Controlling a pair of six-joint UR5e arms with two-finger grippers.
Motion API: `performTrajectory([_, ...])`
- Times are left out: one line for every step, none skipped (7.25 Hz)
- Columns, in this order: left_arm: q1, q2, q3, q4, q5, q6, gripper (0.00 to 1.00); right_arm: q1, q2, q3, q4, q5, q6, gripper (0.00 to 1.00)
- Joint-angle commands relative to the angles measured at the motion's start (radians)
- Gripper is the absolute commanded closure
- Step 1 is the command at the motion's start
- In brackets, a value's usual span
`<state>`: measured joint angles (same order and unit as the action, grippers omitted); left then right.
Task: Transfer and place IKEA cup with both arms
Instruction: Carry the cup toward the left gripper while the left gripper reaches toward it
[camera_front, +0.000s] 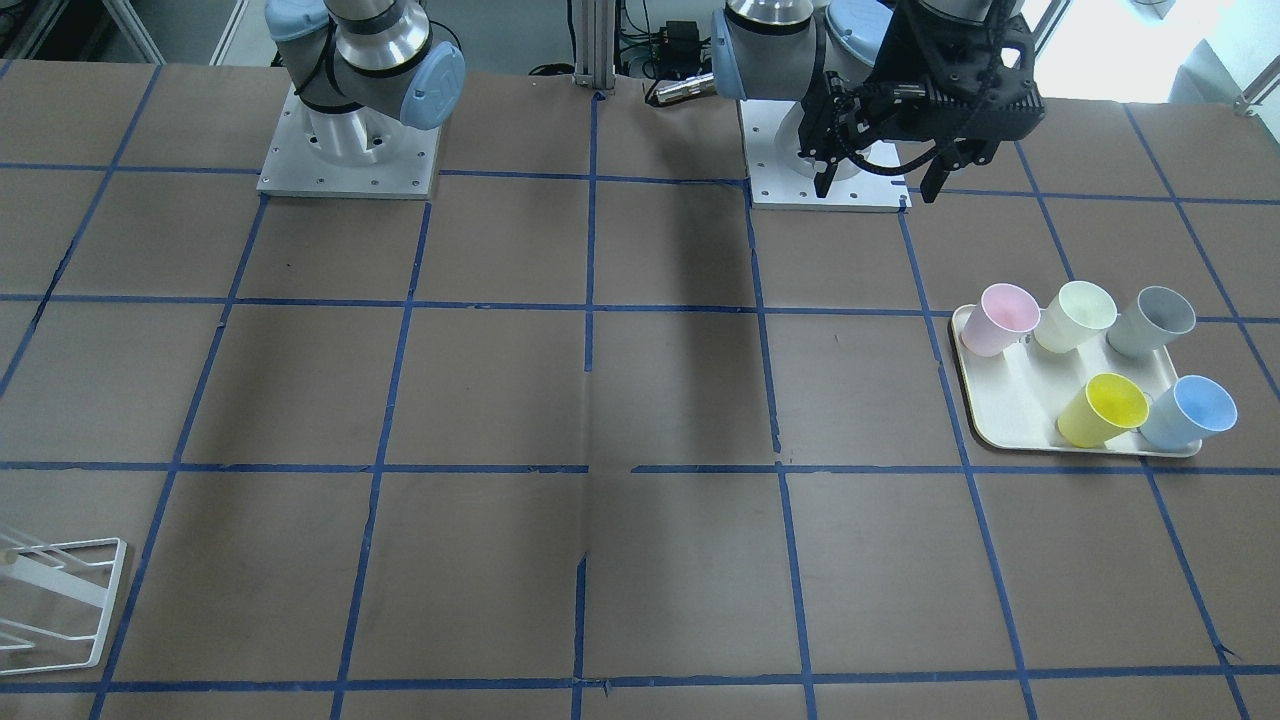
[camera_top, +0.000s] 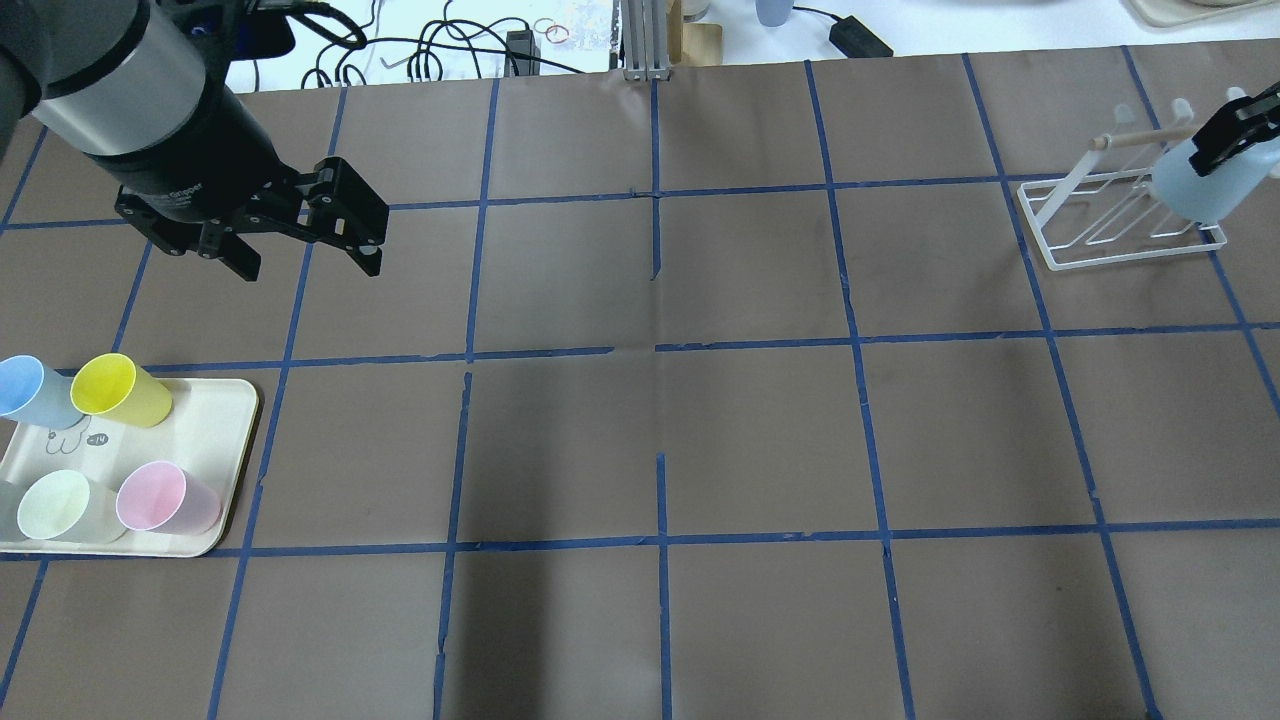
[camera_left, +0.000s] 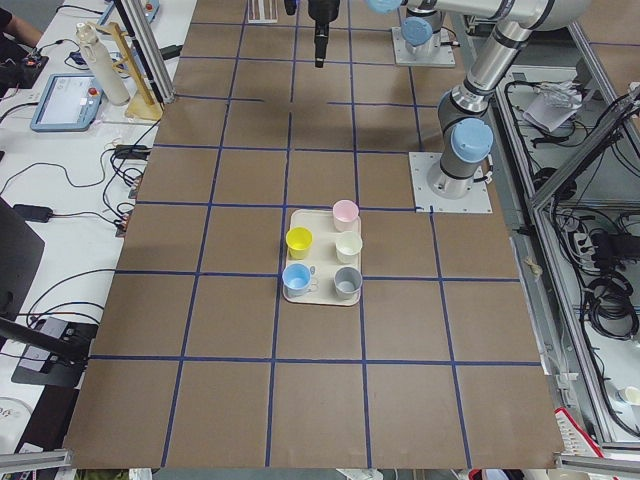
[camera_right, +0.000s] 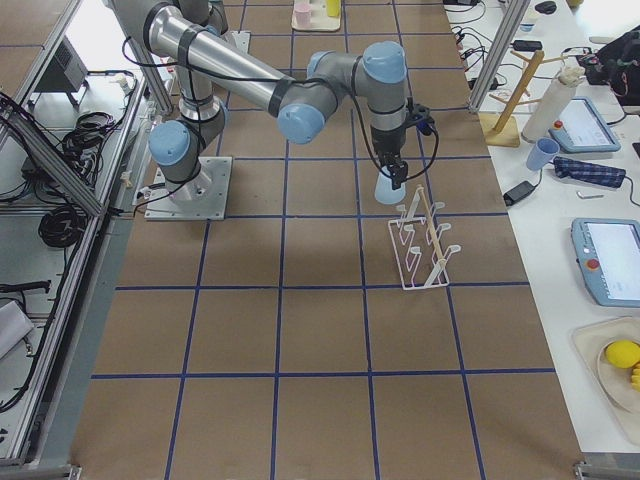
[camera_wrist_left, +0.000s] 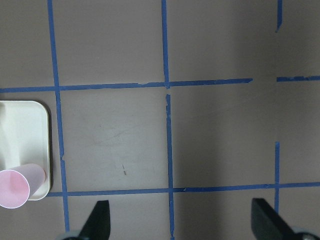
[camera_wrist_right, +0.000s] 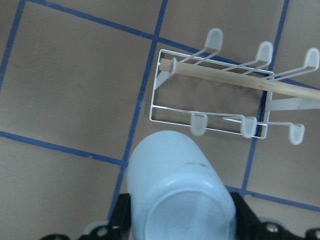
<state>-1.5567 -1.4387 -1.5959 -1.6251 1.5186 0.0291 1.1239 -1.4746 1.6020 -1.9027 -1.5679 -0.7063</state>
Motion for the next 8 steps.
performTrajectory([0.024, 0.001, -0.006, -0.004, -0.085, 0.000, 0.00, 0.168, -0.079, 0.001, 0.134, 0.000, 0.352, 0.94])
performTrajectory([0.053, 0.001, -0.027, -0.019, -0.198, -0.001, 0.00, 0.262, -0.090, 0.003, 0.167, 0.000, 0.486, 0.94])
performTrajectory([0.108, 0.001, -0.045, -0.045, -0.294, 0.000, 0.00, 0.361, -0.092, 0.003, 0.183, 0.002, 0.649, 0.94])
performTrajectory([0.168, 0.003, -0.074, -0.088, -0.401, 0.002, 0.00, 0.460, -0.095, 0.007, 0.183, 0.005, 0.824, 0.94])
performTrajectory([0.200, 0.009, -0.108, -0.132, -0.540, 0.003, 0.00, 0.552, -0.098, 0.012, 0.192, 0.072, 0.906, 0.96])
performTrajectory([0.211, 0.011, -0.154, -0.136, -0.628, 0.032, 0.00, 0.572, -0.119, 0.013, 0.235, 0.218, 0.974, 1.00])
performTrajectory([0.237, 0.011, -0.217, -0.137, -0.682, 0.123, 0.00, 0.560, -0.127, 0.013, 0.264, 0.406, 0.981, 1.00])
performTrajectory([0.271, 0.020, -0.286, -0.139, -0.789, 0.161, 0.00, 0.559, -0.125, 0.012, 0.272, 0.556, 0.993, 1.00])
